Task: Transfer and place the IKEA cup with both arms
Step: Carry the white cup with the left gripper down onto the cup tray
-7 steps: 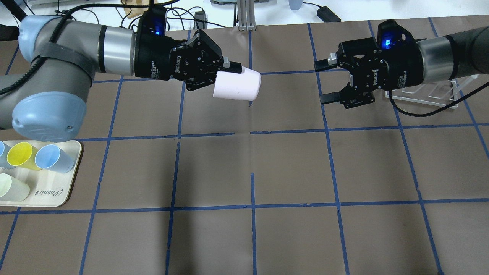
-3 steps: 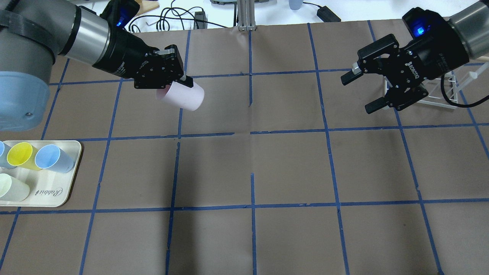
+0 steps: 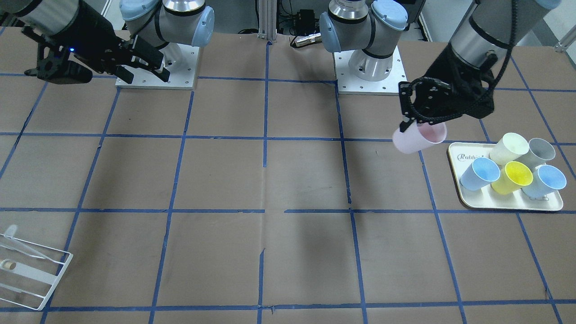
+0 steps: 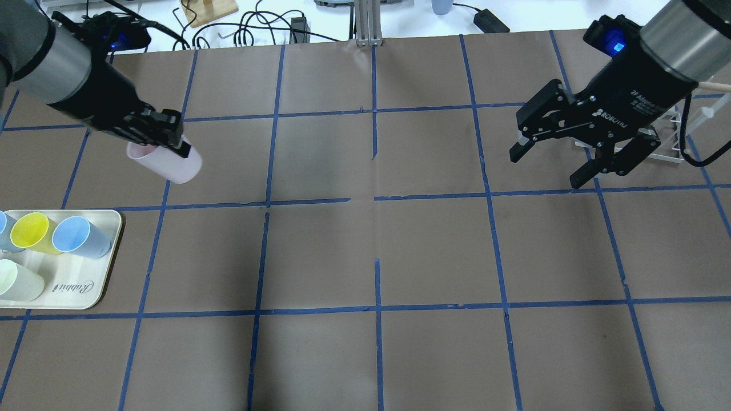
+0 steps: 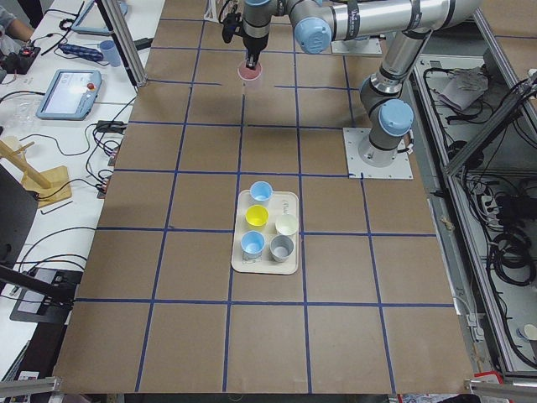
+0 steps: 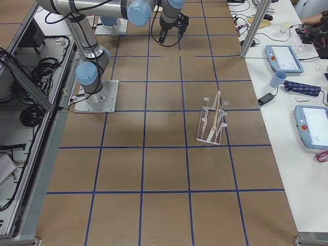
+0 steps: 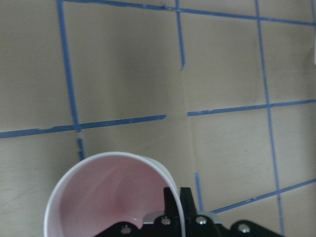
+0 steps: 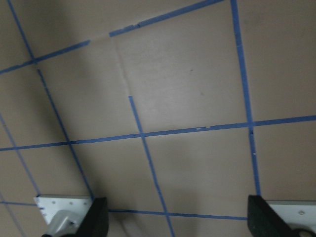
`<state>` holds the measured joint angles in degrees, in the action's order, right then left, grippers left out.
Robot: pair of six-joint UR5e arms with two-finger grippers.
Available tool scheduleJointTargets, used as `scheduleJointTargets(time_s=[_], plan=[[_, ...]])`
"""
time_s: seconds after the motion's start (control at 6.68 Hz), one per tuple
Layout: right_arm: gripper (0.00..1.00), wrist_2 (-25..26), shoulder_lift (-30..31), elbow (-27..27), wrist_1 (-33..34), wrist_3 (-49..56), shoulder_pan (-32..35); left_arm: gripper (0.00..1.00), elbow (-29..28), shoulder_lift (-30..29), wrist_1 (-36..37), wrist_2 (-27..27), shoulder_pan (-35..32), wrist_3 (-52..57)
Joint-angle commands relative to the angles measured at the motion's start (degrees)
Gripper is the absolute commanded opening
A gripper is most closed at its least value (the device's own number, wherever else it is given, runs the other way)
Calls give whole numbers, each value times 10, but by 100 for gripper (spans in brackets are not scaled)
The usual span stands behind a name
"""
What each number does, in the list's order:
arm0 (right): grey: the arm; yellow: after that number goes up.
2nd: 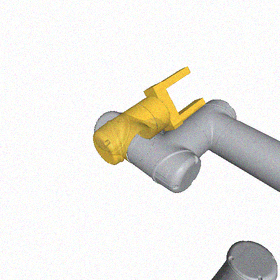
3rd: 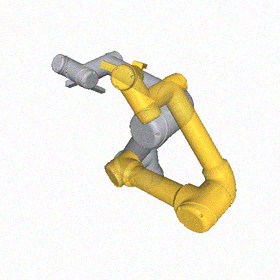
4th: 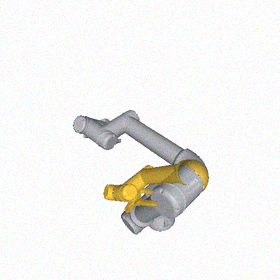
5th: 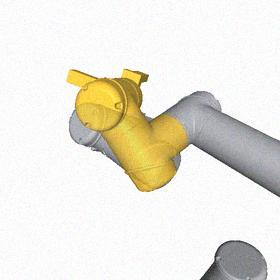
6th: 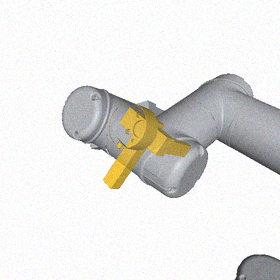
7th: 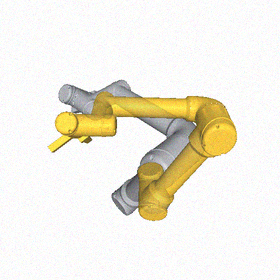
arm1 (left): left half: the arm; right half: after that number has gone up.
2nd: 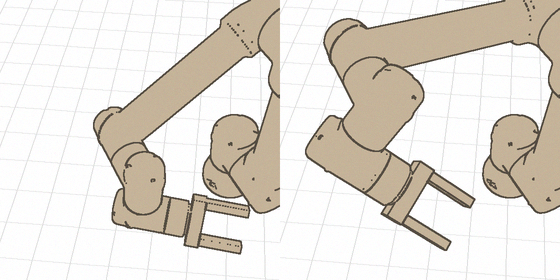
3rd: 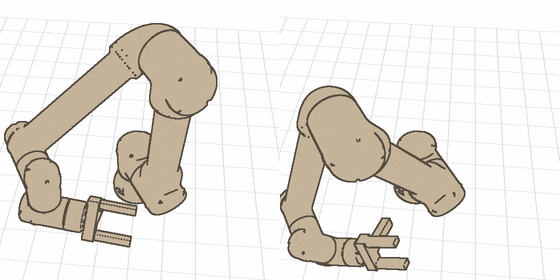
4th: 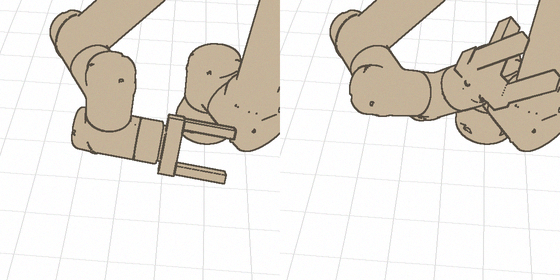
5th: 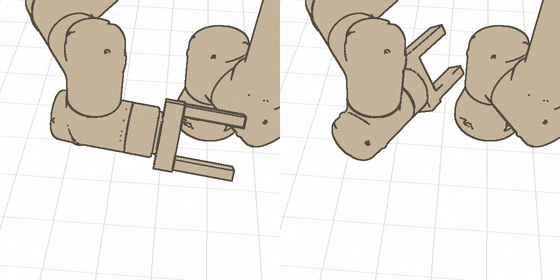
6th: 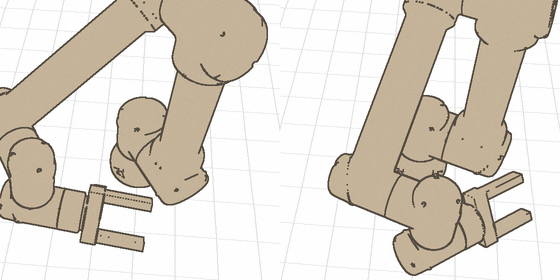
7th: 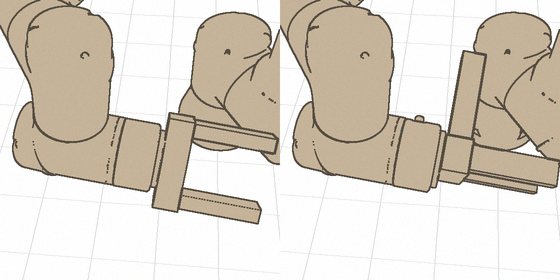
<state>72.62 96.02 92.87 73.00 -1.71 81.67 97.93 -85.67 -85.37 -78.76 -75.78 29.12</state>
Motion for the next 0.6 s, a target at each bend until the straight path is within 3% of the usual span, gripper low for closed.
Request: scheduleJointTargets(time_s=[0.0, 0.45], plan=[[100, 97, 11, 5, 16, -106, 87, 0, 2, -12, 14, -72, 88, 152], [100, 145, 13, 20, 50, -103, 96, 0, 17, -70, 105, -73, 203, 299]])
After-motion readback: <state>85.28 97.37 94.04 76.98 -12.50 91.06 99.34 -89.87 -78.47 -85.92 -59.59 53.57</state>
